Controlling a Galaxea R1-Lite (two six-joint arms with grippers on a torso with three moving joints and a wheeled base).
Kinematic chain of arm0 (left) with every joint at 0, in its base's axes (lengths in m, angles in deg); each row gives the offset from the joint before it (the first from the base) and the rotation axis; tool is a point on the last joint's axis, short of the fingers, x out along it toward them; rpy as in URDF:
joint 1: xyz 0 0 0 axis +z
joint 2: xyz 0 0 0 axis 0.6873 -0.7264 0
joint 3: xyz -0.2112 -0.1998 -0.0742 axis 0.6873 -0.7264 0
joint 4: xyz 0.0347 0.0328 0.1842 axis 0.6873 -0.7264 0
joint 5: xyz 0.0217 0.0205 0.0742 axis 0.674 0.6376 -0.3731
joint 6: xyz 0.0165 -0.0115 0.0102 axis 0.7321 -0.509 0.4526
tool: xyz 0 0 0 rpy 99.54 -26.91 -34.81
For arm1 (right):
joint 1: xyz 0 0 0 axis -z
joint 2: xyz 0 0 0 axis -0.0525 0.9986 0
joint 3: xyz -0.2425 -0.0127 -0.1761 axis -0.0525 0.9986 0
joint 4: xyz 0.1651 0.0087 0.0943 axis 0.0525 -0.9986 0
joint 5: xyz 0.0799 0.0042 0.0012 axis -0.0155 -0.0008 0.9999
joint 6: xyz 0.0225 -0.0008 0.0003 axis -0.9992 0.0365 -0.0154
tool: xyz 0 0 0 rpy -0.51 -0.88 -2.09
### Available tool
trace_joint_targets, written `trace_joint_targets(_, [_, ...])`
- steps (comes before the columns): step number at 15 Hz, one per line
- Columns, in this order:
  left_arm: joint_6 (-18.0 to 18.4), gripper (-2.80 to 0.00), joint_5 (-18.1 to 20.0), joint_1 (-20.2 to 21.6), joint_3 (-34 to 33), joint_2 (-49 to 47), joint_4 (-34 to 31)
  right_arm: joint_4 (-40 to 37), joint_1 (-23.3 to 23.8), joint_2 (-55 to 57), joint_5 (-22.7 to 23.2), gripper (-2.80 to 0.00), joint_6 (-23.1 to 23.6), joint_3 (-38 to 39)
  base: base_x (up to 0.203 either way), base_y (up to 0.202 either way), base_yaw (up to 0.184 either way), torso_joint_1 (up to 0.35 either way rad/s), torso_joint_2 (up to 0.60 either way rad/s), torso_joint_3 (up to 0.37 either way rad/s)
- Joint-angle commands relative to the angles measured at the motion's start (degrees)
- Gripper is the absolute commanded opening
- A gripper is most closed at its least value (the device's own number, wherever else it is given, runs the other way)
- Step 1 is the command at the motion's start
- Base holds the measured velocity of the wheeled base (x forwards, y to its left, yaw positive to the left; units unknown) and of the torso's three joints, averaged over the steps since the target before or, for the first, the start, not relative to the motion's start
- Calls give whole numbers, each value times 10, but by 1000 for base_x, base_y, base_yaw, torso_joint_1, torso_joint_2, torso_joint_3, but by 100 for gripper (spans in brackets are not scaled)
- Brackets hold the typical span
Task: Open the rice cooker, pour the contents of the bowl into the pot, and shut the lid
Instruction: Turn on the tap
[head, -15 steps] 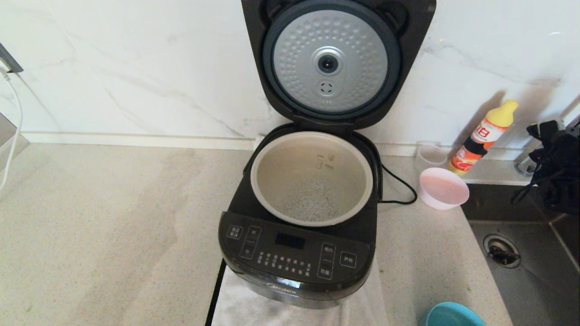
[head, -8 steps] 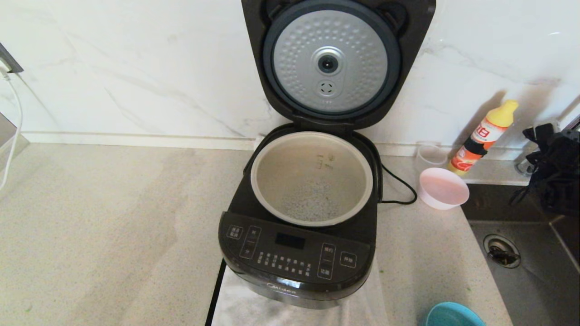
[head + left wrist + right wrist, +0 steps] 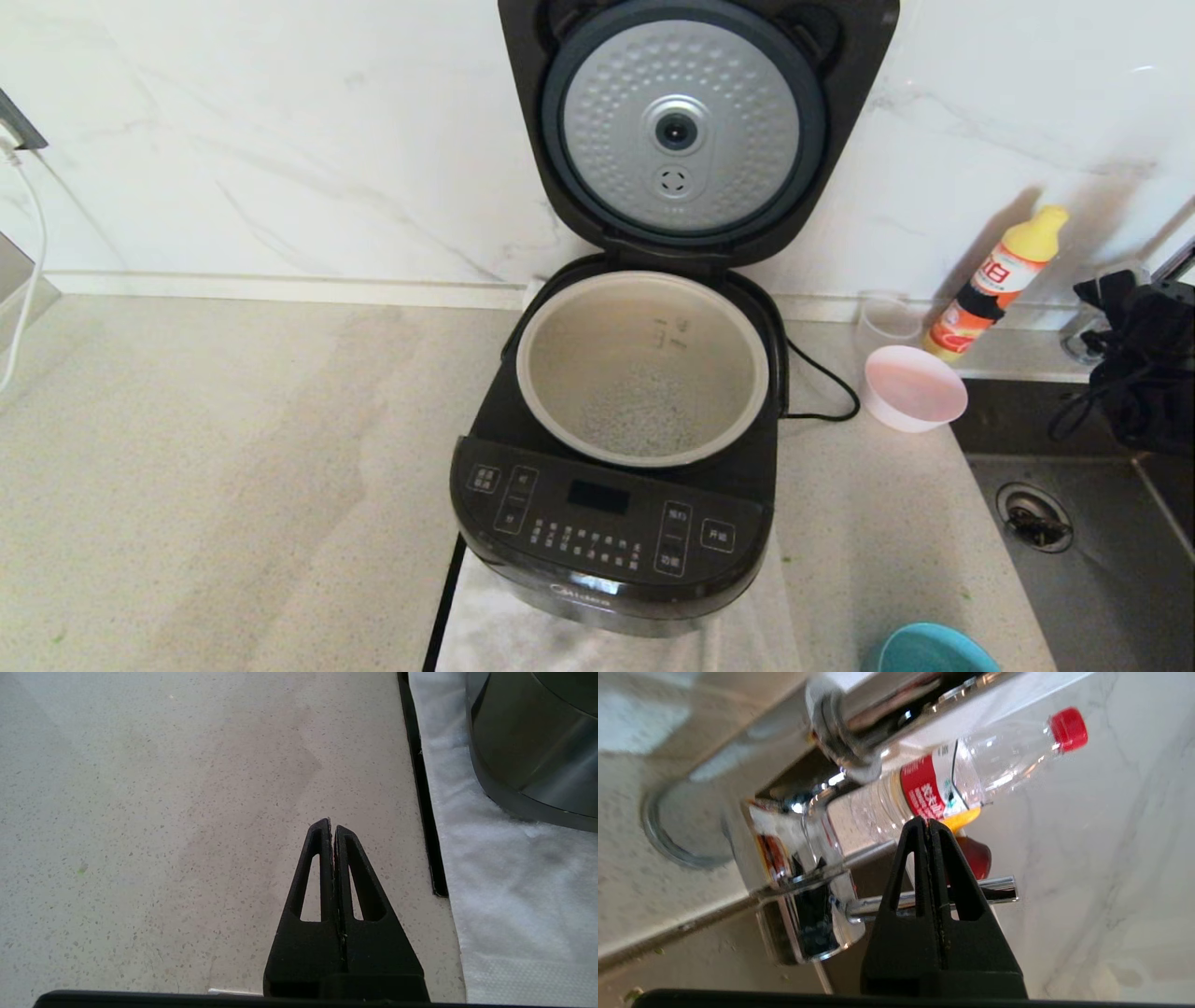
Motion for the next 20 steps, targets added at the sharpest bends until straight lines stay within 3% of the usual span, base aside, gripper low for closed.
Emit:
trace_joint_targets(1, [0, -280, 0, 0, -1, -1, 1, 3, 0, -3, -9, -280, 3, 12, 0, 0, 0, 0, 0, 0])
trace_joint_targets(9, [0, -280, 0, 0, -1, -1, 0, 8, -16, -16, -27, -280, 5, 36, 0, 0, 0, 0, 0, 0])
trace_joint_targets(14, [0, -280, 0, 0, -1, -1, 0, 73, -46, -71, -26, -280, 8, 46, 0, 0, 0, 0, 0, 0])
trace_joint_targets(17, [0, -280, 0, 0, -1, -1, 0, 83, -54, -142, -17, -280, 7, 126, 0, 0, 0, 0, 0, 0])
trace_joint_targets(20, [0, -280, 0, 0, -1, -1, 0, 60, -62, -241, 50, -280, -20, 231, 0, 0, 0, 0, 0, 0])
